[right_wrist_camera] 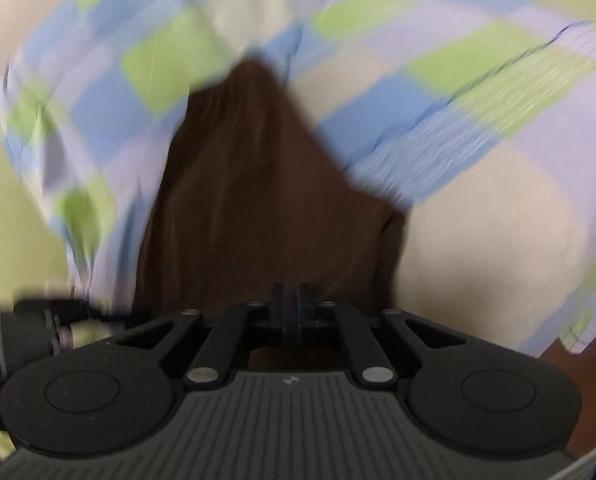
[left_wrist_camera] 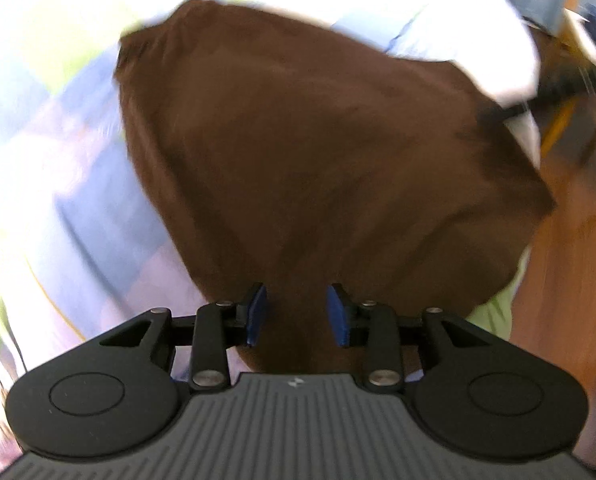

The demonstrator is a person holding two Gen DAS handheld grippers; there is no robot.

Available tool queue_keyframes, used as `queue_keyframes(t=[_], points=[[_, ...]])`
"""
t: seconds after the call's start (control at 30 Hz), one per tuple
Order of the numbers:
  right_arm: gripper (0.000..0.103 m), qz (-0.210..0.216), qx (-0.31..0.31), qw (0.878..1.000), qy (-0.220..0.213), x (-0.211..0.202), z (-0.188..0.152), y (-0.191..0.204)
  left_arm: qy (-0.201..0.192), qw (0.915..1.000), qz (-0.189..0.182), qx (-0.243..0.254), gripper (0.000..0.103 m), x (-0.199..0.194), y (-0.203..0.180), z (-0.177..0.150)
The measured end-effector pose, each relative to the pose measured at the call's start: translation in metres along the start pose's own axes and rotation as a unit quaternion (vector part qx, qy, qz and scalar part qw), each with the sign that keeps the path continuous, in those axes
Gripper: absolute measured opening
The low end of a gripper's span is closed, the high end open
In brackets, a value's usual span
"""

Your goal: Fold clothes

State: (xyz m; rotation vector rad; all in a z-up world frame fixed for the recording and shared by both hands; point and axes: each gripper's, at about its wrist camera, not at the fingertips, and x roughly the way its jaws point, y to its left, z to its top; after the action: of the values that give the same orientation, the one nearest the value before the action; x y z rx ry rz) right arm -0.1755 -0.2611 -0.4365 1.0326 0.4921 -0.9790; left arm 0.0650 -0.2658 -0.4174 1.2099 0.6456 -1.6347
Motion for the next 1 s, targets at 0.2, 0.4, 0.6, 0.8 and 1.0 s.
queue_keyframes(t=[0.2, 0.4, 0.6, 0.8, 1.0], points=[[0.009, -0.116, -0.021, 0.993, 0.009, -0.018, -0.015, -0.025, 0.034, 0.9969, 0.006, -0.070, 0.045, -0.002, 0.003, 0.013], [0.012, -0.066, -0.078, 0.994, -0.029, -0.053, -0.019, -0.001, 0.038, 0.9940, 0.005, -0.102, 0.055, -0.019, -0.005, 0.005], [0.019, -0.117, -0.166, 0.978, 0.045, -0.002, -0.041, 0.011, 0.024, 0.9951, 0.014, -0.095, 0.058, -0.024, -0.021, -0.044], [0.028, -0.069, -0.275, 0.959, -0.017, -0.041, -0.061, 0.049, 0.033, 0.9973, 0.016, -0.064, 0.058, -0.061, -0.029, -0.099], [0.036, 0.026, -0.509, 0.859, -0.050, -0.011, -0.098, 0.125, -0.007, 0.9988, 0.044, 0.018, 0.058, -0.063, -0.026, -0.096]])
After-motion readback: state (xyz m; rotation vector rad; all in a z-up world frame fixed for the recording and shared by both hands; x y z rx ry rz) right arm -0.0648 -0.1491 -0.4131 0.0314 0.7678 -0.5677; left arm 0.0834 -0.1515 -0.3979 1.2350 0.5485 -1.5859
